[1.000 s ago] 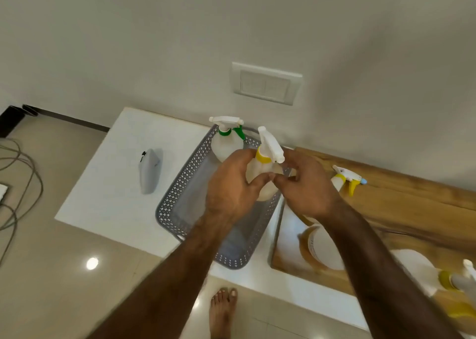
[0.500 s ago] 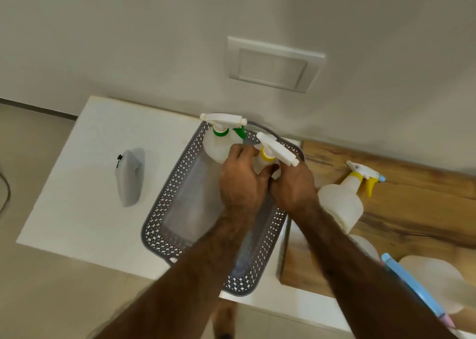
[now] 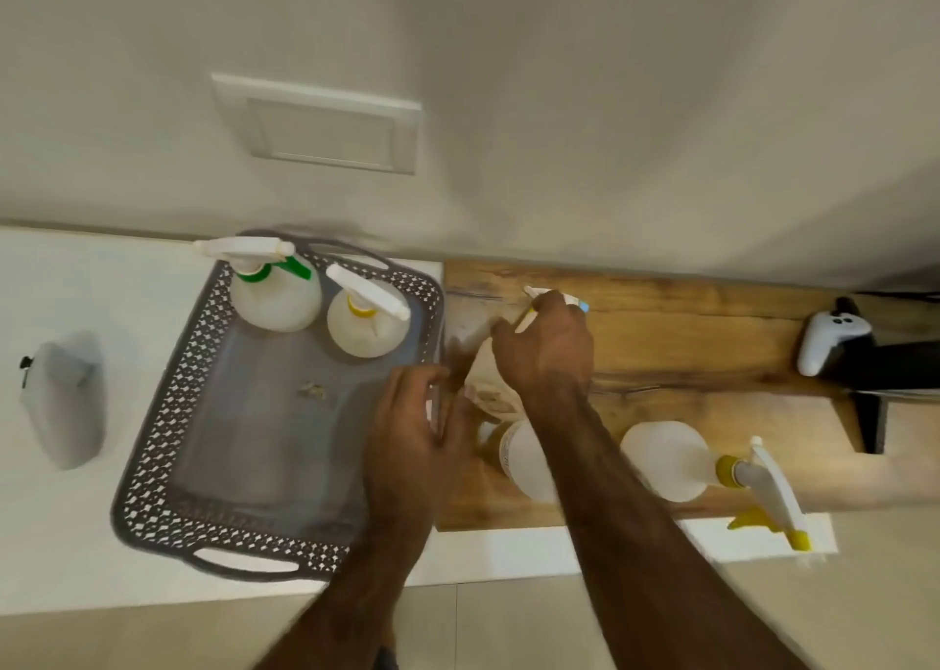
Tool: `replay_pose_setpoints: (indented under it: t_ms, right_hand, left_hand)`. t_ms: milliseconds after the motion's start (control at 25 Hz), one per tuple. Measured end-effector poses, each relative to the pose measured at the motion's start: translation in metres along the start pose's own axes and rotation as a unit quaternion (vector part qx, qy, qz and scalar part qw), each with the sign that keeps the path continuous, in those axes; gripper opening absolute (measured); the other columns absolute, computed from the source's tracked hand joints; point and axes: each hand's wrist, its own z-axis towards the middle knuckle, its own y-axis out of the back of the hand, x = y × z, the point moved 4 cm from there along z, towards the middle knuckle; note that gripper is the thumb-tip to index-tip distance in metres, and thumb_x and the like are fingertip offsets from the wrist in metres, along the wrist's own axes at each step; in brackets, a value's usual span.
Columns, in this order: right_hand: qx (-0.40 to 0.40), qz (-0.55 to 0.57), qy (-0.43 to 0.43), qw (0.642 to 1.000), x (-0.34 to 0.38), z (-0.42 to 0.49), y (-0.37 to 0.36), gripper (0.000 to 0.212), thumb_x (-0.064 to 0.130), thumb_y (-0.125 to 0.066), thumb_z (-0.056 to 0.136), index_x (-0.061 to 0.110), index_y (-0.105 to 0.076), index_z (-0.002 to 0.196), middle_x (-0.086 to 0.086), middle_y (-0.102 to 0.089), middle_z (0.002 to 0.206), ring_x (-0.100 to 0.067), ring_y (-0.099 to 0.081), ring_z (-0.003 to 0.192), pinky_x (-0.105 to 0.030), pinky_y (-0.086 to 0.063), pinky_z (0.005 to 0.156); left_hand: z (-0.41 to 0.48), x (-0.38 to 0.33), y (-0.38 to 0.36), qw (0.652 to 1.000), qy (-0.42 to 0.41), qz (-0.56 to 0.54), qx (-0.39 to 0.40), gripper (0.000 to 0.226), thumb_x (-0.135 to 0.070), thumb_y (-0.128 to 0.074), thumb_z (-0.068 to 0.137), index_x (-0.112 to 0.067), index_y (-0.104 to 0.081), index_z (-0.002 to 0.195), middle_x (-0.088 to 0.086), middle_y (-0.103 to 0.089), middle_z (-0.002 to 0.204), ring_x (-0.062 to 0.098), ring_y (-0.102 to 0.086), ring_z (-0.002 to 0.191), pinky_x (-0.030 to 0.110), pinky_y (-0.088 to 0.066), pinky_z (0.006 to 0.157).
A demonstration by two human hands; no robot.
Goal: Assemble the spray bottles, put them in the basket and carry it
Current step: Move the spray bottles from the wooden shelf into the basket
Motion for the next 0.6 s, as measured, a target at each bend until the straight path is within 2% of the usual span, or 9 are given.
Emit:
replay_pose_setpoints:
  t_ms: [80, 160, 240, 320, 360, 480, 600]
  right_hand:
    - [0.080, 0.005, -0.080, 0.994, -0.007, 0.002, -0.009, 0.067, 0.045, -0.068, 0.087, 0.011, -0.044, 0.139, -0.015, -0.052, 0.138, -0.037, -0.055, 0.126, -0.042, -0.048, 0.100]
    - [0.114, 0.067, -0.143, 0.981, -0.013, 0.003, -0.018, 0.070, 0.043, -0.070, 0.086, 0.011, -0.041, 0.140, -0.015, -0.053, 0.139, -0.036, -0.056, 0.127, -0.041, -0.049, 0.099]
    - [0.142, 0.124, -0.191, 0.963, -0.019, 0.004, -0.026, 0.066, 0.036, -0.071, 0.085, 0.010, -0.044, 0.139, -0.015, -0.056, 0.138, -0.034, -0.058, 0.125, -0.040, -0.053, 0.100]
    - [0.140, 0.158, -0.212, 0.954, -0.023, 0.007, -0.028, 0.064, 0.032, -0.071, 0.085, 0.007, -0.048, 0.139, -0.016, -0.057, 0.138, -0.034, -0.060, 0.123, -0.041, -0.054, 0.100]
    - [0.134, 0.174, -0.211, 0.953, -0.024, 0.007, -0.027, 0.061, 0.031, -0.071, 0.085, 0.005, -0.051, 0.137, -0.016, -0.059, 0.137, -0.034, -0.061, 0.122, -0.041, -0.055, 0.098]
    - [0.074, 0.226, -0.165, 0.957, -0.022, -0.005, -0.009, 0.059, 0.032, -0.073, 0.083, 0.002, -0.056, 0.132, -0.017, -0.064, 0.130, -0.035, -0.066, 0.113, -0.044, -0.059, 0.092]
    - [-0.026, 0.251, -0.050, 0.966, -0.013, -0.037, 0.032, 0.064, 0.040, -0.078, 0.074, 0.009, -0.059, 0.127, -0.013, -0.064, 0.123, -0.031, -0.066, 0.108, -0.048, -0.059, 0.090]
  left_hand:
    - [0.011, -0.018, -0.025, 0.997, -0.021, 0.014, 0.075, 0.030, -0.025, -0.066, 0.096, -0.019, -0.065, 0.126, 0.000, -0.070, 0.124, 0.020, -0.065, 0.116, 0.040, -0.056, 0.096]
    - [0.027, -0.026, -0.046, 0.987, -0.002, 0.060, 0.149, 0.037, -0.017, -0.066, 0.096, -0.014, -0.062, 0.132, 0.006, -0.068, 0.132, 0.023, -0.063, 0.122, 0.041, -0.052, 0.105]
    - [0.041, -0.027, -0.060, 0.968, 0.040, 0.076, 0.237, 0.032, -0.009, -0.062, 0.097, -0.005, -0.061, 0.129, 0.015, -0.068, 0.130, 0.031, -0.065, 0.121, 0.042, -0.052, 0.105]
    - [0.050, -0.028, -0.061, 0.954, 0.069, 0.077, 0.283, 0.028, -0.007, -0.057, 0.100, -0.002, -0.062, 0.128, 0.016, -0.069, 0.128, 0.030, -0.066, 0.114, 0.039, -0.054, 0.097]
    - [0.052, -0.030, -0.058, 0.953, 0.079, 0.074, 0.285, 0.029, -0.010, -0.057, 0.101, -0.006, -0.062, 0.129, 0.012, -0.069, 0.127, 0.027, -0.066, 0.111, 0.037, -0.054, 0.092]
    - [0.050, -0.043, -0.041, 0.958, 0.086, -0.001, 0.275, 0.041, -0.012, -0.065, 0.096, -0.016, -0.059, 0.137, 0.005, -0.070, 0.132, 0.025, -0.066, 0.119, 0.037, -0.056, 0.096]
    - [0.045, -0.069, -0.018, 0.960, 0.031, -0.092, 0.264, 0.067, -0.006, -0.075, 0.084, -0.015, -0.051, 0.146, 0.007, -0.068, 0.135, 0.021, -0.066, 0.121, 0.035, -0.056, 0.100]
